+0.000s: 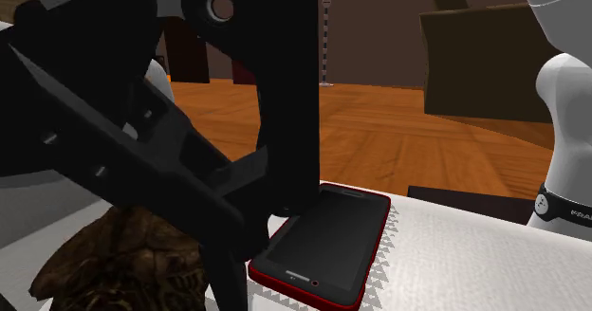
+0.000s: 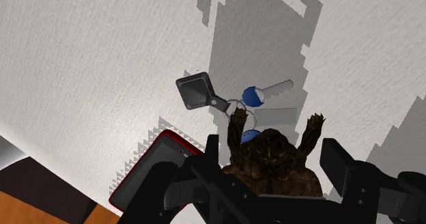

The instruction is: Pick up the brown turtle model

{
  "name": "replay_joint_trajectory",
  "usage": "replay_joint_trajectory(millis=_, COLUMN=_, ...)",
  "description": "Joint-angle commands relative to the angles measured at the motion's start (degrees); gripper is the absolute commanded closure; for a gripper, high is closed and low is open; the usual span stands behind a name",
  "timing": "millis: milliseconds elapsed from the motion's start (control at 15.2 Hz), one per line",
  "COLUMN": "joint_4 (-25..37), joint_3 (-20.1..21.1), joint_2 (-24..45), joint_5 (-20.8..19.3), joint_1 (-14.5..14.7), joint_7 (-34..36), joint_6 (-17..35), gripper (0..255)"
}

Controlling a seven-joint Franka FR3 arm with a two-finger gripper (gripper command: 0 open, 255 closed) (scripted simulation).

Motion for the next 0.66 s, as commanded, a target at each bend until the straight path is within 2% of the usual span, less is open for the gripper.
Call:
replay_joint_trajectory(millis=0, joint_4=1.9, joint_3=0.0, joint_2=0.0, joint_5=0.1, joint_1=0.8, joint_7=-0.3, joint_6=-1.6, gripper=255)
replay_joint_trajectory(millis=462, joint_4=9.0, joint_3=-0.4, joint_2=0.3, joint_5=-0.1, joint_1=3.6, joint_7=-1.9, joint_6=-7.2, gripper=255)
replay_joint_trajectory(millis=594, joint_4=9.2, joint_3=-0.4, joint_2=0.3, joint_5=-0.2, joint_1=3.7, joint_7=-1.9, joint_6=-7.3, gripper=255)
